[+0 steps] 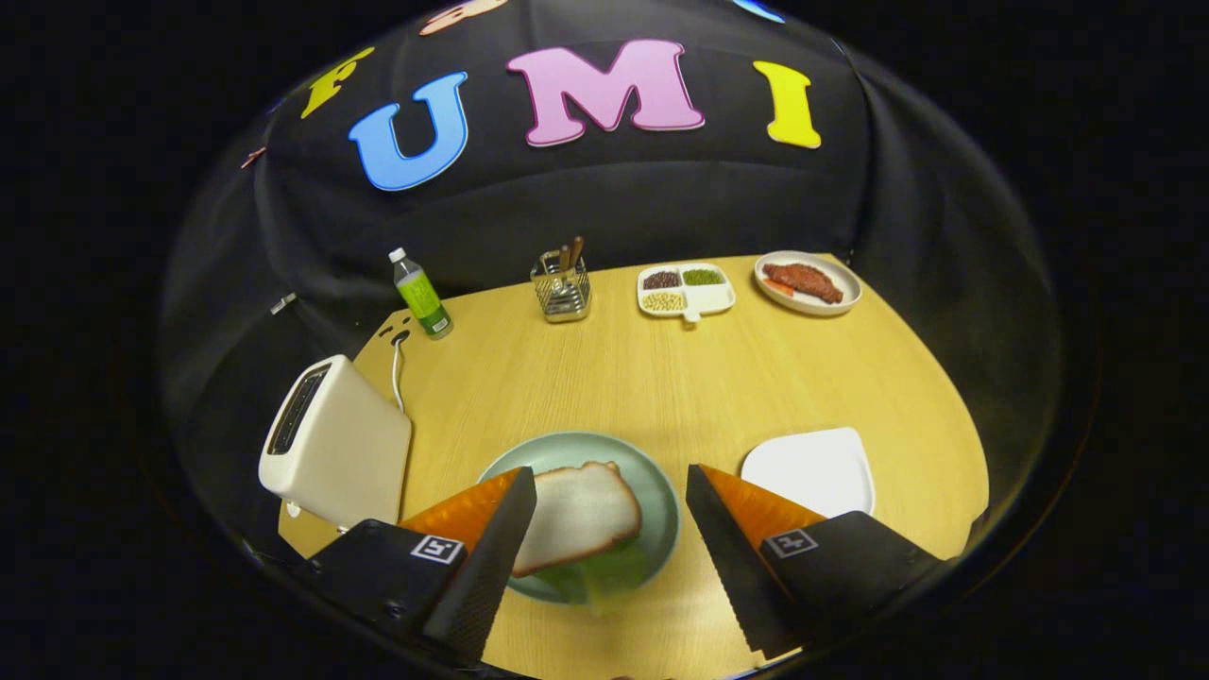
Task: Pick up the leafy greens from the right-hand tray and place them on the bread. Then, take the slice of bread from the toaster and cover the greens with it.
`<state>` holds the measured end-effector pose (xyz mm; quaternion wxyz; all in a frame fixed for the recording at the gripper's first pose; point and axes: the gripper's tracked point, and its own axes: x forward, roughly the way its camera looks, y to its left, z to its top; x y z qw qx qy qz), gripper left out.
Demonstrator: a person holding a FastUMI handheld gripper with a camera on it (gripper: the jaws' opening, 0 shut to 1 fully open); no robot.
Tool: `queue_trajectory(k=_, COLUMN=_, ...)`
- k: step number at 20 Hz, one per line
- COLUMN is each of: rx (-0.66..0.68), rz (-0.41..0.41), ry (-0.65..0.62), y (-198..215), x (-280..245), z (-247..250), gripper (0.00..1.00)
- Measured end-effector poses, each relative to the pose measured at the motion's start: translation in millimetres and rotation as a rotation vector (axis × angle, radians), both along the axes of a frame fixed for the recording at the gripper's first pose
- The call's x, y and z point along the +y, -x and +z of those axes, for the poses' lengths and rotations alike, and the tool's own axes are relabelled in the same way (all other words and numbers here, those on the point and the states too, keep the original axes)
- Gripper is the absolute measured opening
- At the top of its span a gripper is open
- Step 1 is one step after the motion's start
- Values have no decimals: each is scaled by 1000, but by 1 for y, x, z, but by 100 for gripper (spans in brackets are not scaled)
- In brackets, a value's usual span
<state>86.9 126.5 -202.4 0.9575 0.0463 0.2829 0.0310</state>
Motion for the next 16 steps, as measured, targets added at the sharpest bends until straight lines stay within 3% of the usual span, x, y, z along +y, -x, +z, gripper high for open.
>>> queue_trajectory(k=6, rx=-207, rz=-11, ry=126, y=19, x=-53, z=95, gripper=99)
queue_trajectory(k=11, rx=-370, rz=-67, ry=75, y=66, x=-97, z=176, gripper=99)
queue_trajectory(k=14, rx=-398, rz=-126, ry=24, y=90, x=-132, z=201, gripper=99)
queue_trajectory(k=16, rx=-440, rz=-156, ry=60, y=102, x=-165, z=219, gripper=99)
